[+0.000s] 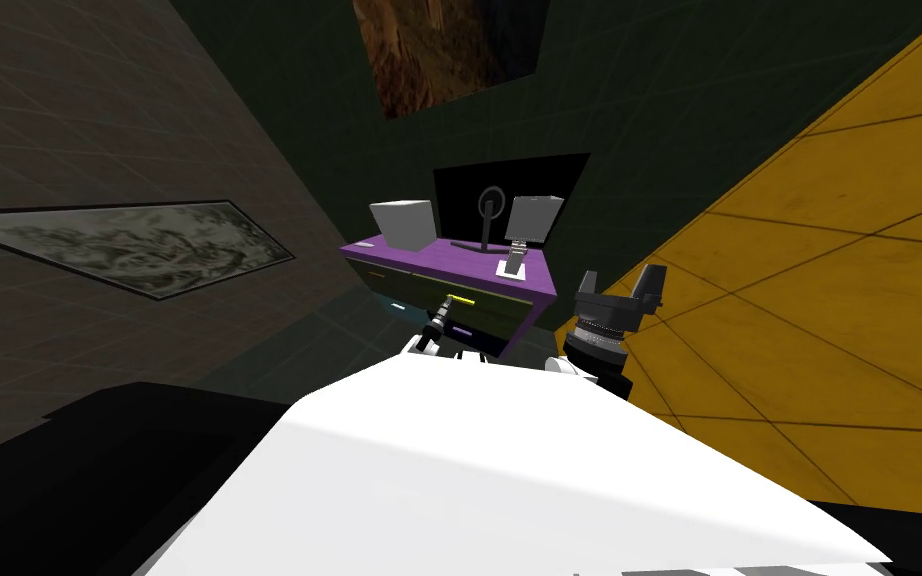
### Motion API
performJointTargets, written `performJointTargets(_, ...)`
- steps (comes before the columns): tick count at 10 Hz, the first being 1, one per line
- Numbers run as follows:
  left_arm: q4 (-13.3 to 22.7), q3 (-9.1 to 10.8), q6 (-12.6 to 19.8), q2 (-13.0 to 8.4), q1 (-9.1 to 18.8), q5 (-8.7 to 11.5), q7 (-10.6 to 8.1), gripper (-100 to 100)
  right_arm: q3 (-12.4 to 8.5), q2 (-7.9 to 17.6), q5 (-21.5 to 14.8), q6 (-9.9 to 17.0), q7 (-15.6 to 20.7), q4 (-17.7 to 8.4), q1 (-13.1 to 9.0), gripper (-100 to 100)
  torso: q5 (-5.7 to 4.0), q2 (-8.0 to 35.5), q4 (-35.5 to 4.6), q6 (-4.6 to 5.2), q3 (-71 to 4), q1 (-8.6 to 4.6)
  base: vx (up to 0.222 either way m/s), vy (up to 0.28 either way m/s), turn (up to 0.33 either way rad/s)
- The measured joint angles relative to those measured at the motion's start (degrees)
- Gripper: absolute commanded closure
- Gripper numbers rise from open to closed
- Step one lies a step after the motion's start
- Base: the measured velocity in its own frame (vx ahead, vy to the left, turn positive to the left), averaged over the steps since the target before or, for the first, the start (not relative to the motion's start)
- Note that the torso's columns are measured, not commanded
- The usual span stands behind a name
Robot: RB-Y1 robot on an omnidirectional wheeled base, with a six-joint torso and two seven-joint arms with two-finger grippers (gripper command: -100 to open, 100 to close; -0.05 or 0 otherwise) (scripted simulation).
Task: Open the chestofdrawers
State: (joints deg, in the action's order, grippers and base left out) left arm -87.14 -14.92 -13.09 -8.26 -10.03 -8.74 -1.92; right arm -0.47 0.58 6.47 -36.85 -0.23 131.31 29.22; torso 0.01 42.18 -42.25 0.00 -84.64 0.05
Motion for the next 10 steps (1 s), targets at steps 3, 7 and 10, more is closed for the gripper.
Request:
performJointTargets(3, 0.5, 0.23, -0.2, 0.1, 0.4, 0.0, 0.11, 100, 0.0, 0.0, 0.0, 0.0, 0.0, 0.0, 0.0, 0, 0.01, 0.6, -0.2, 0.0, 0.4, 0.02, 0.043, -0.007, 0.0)
performJointTargets(7, -1.3, -0.4, 0.6, -0.4, -0.6, -0.1, -0.16, 100, 0.0, 0.0, 0.0, 0.0, 0.0, 0.0, -0.1, 0, -0.01, 0.3, -0.1, 0.01, 0.2, -0.04, -0.171, 0.048, 0.024)
performJointTargets(10, -1.2, -0.42, 0.7, -0.4, -0.7, -0.1, -0.18, -100, 0.0, 0.0, 0.0, 0.0, 0.0, 0.0, 0.0, 0, -0.06, -0.6, 0.2, 0.01, -0.4, -0.22, 0.048, 0.002, -0.017)
